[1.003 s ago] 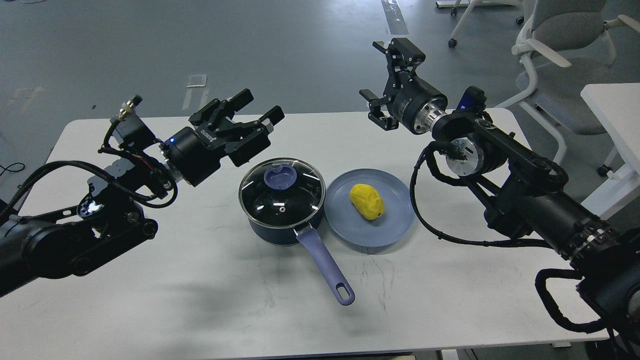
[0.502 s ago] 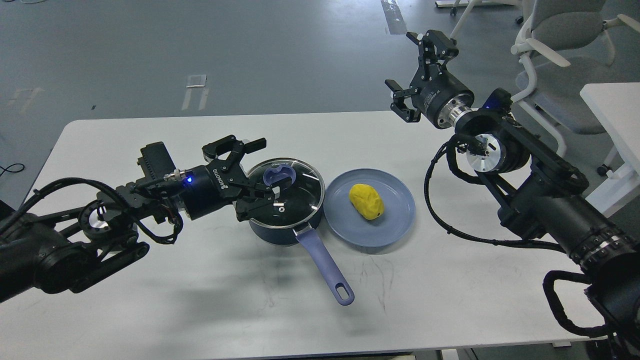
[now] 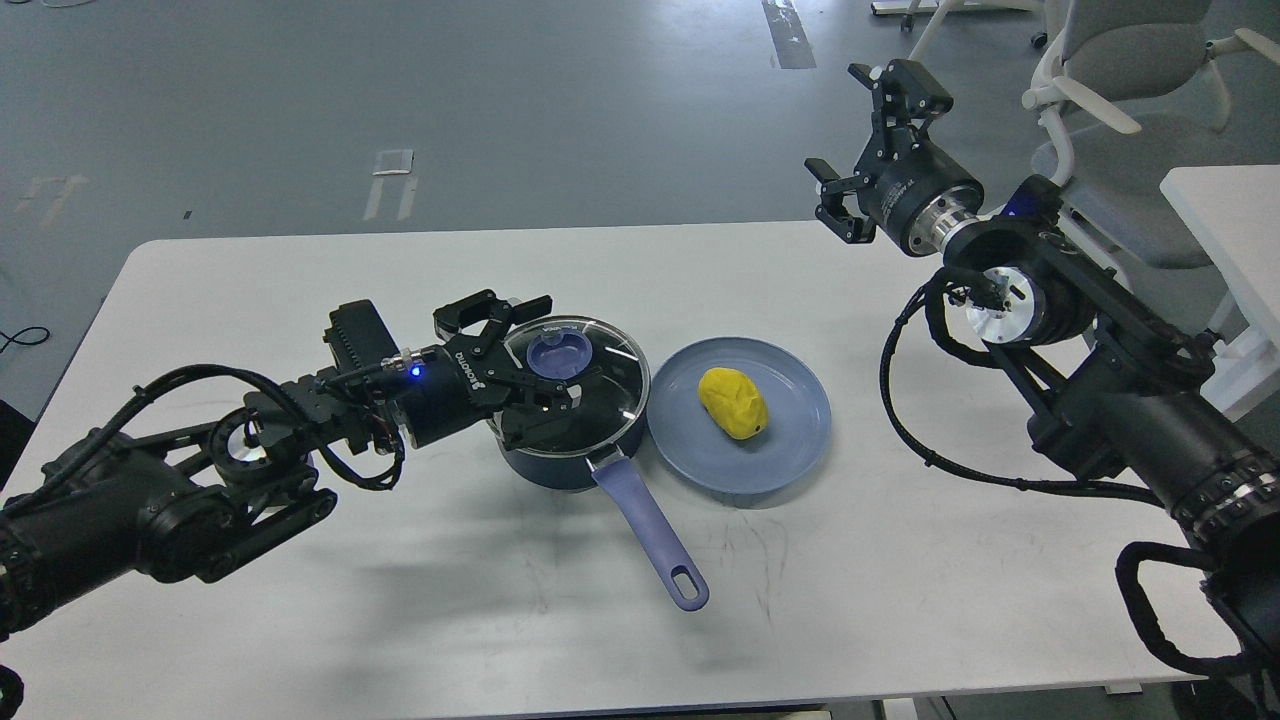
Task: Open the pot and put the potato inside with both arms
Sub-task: 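Close the left gripper on the blue lid knob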
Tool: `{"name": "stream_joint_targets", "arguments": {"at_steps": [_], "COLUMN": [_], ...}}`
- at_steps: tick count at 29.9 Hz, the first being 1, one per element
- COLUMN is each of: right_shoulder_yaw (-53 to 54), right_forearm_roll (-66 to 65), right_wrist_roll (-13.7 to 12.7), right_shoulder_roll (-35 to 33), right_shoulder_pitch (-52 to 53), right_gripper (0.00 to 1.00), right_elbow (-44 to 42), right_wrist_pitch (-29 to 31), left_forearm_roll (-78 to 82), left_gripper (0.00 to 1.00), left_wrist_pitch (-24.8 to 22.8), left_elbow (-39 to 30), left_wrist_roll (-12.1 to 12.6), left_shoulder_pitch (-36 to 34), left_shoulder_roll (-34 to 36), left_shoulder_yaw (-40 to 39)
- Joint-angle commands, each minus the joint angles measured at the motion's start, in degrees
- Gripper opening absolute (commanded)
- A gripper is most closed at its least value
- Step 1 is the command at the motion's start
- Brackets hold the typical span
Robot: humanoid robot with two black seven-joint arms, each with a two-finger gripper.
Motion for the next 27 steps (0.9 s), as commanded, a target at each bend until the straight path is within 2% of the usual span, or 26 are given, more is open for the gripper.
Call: {"name": "stream_joint_targets", "arguments": {"at_steps": [1, 27], "right_shoulder_yaw": [-0.1, -0.4], "right_forearm_roll": [0.0, -0.1], "right_wrist_roll": [0.0, -0.1], "right_shoulder_roll": [0.0, -0.1], "right_shoulder_pitch": [-0.1, -1.2], "right_gripper": [1.00, 1.00], "right_elbow": [0.0, -0.1], "right_wrist_pitch": [0.0, 0.0], "left_forearm_roll": [-0.1, -3.2], "left_gripper": [0.98, 0.98], "left_wrist_pitch": [0.0, 0.0], "left_elbow": [1.3, 2.5], "left_wrist_roll": [0.0, 0.0], "left_shoulder_pitch": [0.1, 0.4], "left_shoulder_roll": [-0.2, -2.3], "left_shoulder_yaw": [0.0, 1.3]}}
